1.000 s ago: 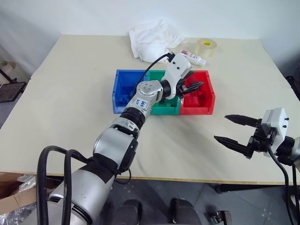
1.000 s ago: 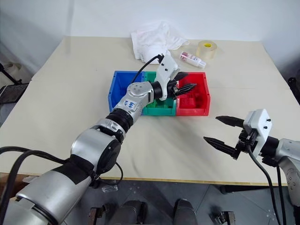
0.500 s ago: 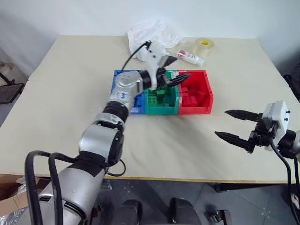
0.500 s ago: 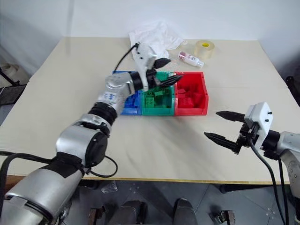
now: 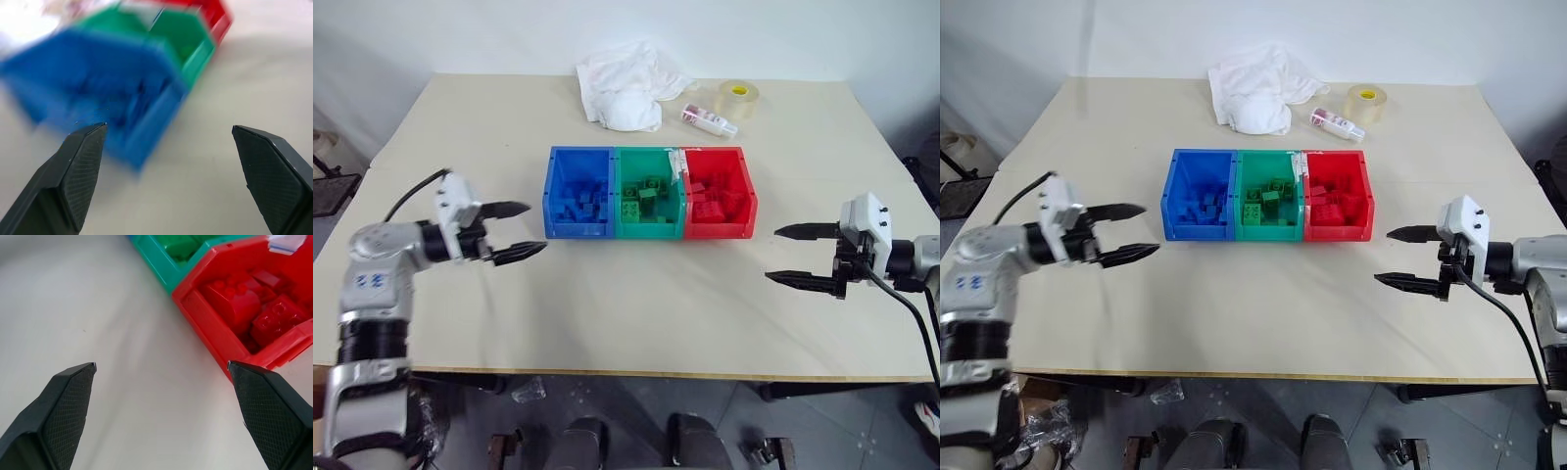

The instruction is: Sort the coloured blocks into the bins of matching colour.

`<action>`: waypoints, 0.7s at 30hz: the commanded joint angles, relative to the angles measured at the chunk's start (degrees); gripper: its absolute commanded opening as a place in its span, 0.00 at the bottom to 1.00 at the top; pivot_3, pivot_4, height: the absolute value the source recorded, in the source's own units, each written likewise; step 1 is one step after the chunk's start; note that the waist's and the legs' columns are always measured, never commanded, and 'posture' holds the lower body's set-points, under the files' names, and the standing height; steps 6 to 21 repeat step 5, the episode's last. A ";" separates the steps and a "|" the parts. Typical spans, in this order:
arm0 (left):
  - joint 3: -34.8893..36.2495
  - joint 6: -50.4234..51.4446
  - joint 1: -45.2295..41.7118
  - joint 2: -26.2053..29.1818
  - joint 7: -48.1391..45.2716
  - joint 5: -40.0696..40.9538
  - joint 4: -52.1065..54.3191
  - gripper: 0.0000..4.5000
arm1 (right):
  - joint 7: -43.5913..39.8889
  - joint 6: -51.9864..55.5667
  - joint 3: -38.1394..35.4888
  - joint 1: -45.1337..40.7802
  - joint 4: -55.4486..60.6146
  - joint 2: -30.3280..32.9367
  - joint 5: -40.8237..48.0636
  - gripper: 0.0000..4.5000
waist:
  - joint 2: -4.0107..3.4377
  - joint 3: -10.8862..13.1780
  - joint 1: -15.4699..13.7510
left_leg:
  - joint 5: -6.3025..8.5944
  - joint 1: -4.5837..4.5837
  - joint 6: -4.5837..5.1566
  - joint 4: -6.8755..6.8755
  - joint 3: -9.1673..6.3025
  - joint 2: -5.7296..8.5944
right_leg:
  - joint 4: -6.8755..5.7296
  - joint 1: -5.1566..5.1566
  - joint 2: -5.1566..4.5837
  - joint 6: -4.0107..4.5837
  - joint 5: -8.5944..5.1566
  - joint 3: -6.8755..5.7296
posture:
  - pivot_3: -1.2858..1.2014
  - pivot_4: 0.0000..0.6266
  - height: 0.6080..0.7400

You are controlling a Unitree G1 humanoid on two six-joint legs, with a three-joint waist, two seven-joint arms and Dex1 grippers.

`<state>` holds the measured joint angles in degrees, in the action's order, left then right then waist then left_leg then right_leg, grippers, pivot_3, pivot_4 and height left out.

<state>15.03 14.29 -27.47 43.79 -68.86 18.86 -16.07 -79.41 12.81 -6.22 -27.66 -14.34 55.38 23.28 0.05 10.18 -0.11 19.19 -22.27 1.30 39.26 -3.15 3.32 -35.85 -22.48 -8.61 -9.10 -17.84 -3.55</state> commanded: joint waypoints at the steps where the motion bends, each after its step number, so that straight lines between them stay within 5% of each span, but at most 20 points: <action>1: 2.52 1.00 2.11 1.98 0.05 2.72 2.35 0.97 | -2.39 -2.49 0.61 -2.76 -3.80 -0.09 -1.14 1.00 | 0.00 0.00 -0.12 | 0.00 0.00 0.00 0.00 -0.01 0.00 | 0.01 0.01 0.00 0.00 0.00 -0.01 | 0.52 0.24 1.00; 21: 2.46 1.14 3.05 2.16 0.50 4.25 3.77 0.97 | -3.53 -3.98 1.27 -4.80 -6.88 -0.76 -2.08 1.00 | 0.00 0.00 -0.14 | 0.00 0.00 0.00 0.01 -0.01 0.02 | 0.00 0.01 -0.01 0.00 0.00 -0.01 | 0.52 0.24 1.00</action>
